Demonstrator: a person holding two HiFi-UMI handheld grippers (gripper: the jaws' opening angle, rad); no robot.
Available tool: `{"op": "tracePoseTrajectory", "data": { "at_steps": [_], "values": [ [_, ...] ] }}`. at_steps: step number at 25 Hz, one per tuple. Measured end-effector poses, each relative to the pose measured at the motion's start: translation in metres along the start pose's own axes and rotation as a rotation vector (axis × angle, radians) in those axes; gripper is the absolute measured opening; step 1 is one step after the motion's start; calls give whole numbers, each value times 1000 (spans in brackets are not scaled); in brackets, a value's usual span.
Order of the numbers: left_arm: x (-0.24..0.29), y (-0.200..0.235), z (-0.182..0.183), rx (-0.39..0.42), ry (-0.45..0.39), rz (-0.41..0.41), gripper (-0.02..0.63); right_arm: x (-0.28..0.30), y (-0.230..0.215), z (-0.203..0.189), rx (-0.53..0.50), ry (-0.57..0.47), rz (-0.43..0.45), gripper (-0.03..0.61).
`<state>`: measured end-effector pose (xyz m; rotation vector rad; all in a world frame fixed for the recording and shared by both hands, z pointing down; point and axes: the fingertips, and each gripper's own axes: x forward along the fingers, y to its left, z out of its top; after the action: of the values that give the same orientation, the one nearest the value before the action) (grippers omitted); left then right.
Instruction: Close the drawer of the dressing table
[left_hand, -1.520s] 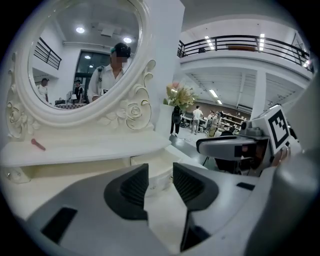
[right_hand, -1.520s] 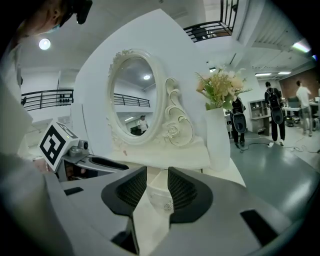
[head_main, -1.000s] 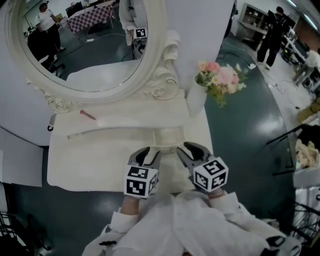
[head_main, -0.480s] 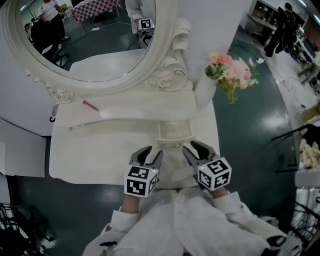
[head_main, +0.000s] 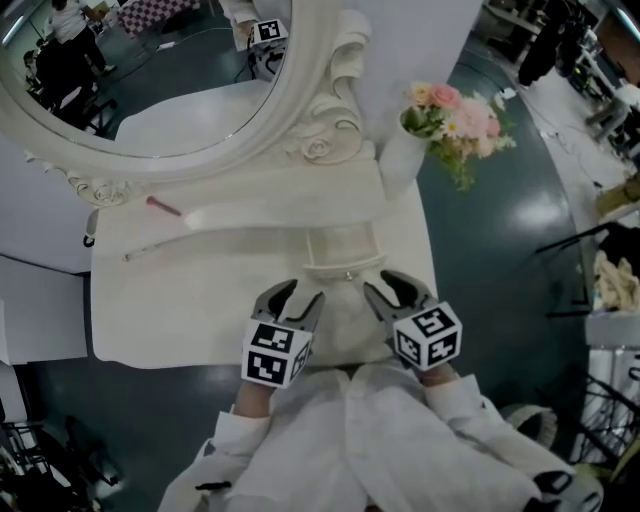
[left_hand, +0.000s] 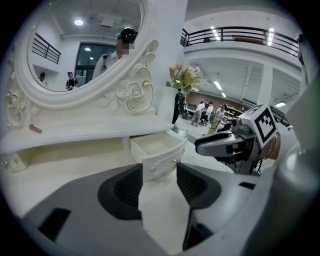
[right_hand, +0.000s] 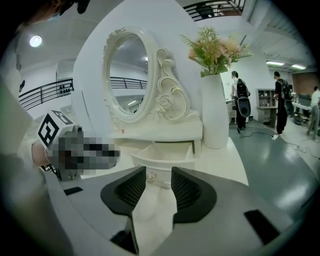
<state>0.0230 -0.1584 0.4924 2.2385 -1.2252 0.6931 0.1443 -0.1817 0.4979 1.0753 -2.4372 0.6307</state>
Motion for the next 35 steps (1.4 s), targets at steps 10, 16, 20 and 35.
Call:
{"op": "tracePoseTrajectory", "data": {
  "at_steps": [10,16,20,35],
  "values": [
    [15,3,-17,-21,60,-7,196,-5,-17,-10,28,37,-52,146],
    [25,6,-14,-16,70,-9,196,0,-18,-19,26,71,-61,156],
    [31,11,-17,-12,86,-9,196,5,-23,-18,9,81,-72,161],
    [61,22,-25,111,134,-41,196,37,-49,-25,-170,169,-100,204]
  ]
}}
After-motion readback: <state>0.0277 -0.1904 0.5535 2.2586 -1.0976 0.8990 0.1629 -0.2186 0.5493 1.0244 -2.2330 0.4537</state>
